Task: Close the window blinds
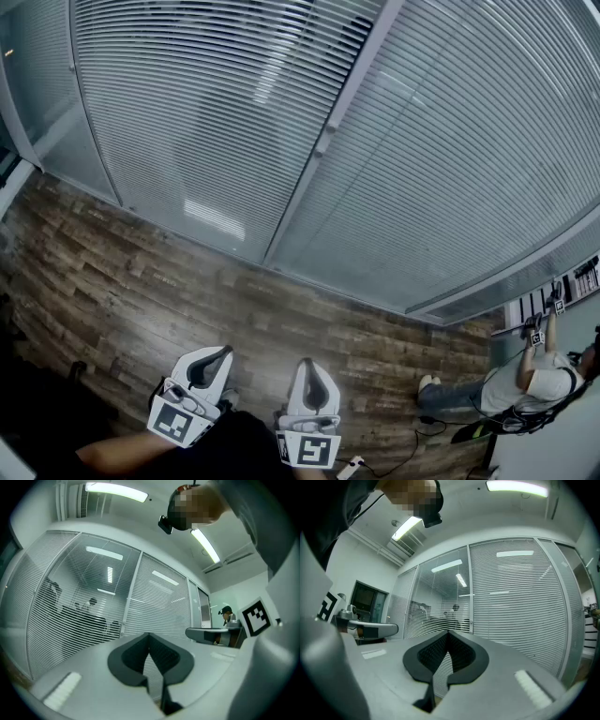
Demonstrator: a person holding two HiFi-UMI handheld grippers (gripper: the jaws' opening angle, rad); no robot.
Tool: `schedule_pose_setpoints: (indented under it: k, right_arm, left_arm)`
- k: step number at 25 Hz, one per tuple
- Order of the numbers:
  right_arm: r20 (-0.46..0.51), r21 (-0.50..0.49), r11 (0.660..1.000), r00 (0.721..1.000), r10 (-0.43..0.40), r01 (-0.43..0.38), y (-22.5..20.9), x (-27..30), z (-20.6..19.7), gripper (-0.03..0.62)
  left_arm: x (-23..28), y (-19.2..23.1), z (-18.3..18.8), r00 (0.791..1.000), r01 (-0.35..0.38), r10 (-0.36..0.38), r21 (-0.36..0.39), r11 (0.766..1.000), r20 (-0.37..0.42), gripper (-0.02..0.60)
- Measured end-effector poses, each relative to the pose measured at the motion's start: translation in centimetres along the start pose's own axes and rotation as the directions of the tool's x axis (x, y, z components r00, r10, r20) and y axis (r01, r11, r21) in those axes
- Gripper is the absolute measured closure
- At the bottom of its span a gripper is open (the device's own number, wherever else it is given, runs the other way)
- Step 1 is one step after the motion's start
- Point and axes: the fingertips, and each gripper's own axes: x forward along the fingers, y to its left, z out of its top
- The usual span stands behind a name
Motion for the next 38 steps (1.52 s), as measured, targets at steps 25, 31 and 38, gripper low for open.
schedule_pose_setpoints:
  k: [25, 31, 38]
  right_arm:
    - [-0.056, 0.025, 0.996, 0.995, 0.086, -0.085, 2.1, -3.2, -3.3, 0.592]
    - [-0.076, 0.031, 0.994, 0.992, 0.104, -0.102, 2.2, -3.1, -4.1, 0.592]
    - [-0.068, 0.041, 0.996, 0.994, 0.087, -0.084, 1.3, -2.8, -4.0, 0.592]
  left_arm:
    - [-3.8, -0.8, -2.1, 0.999, -0.050, 0.049, -0.044, 0.998, -0.021, 0.583]
    - [-4.5, -0.1, -2.9, 0.994, -0.096, 0.093, -0.053, 0.994, -0.054, 0.583]
    - [-3.5, 0.0, -3.1, 0.993, -0.094, 0.090, -0.054, 0.994, -0.073, 0.583]
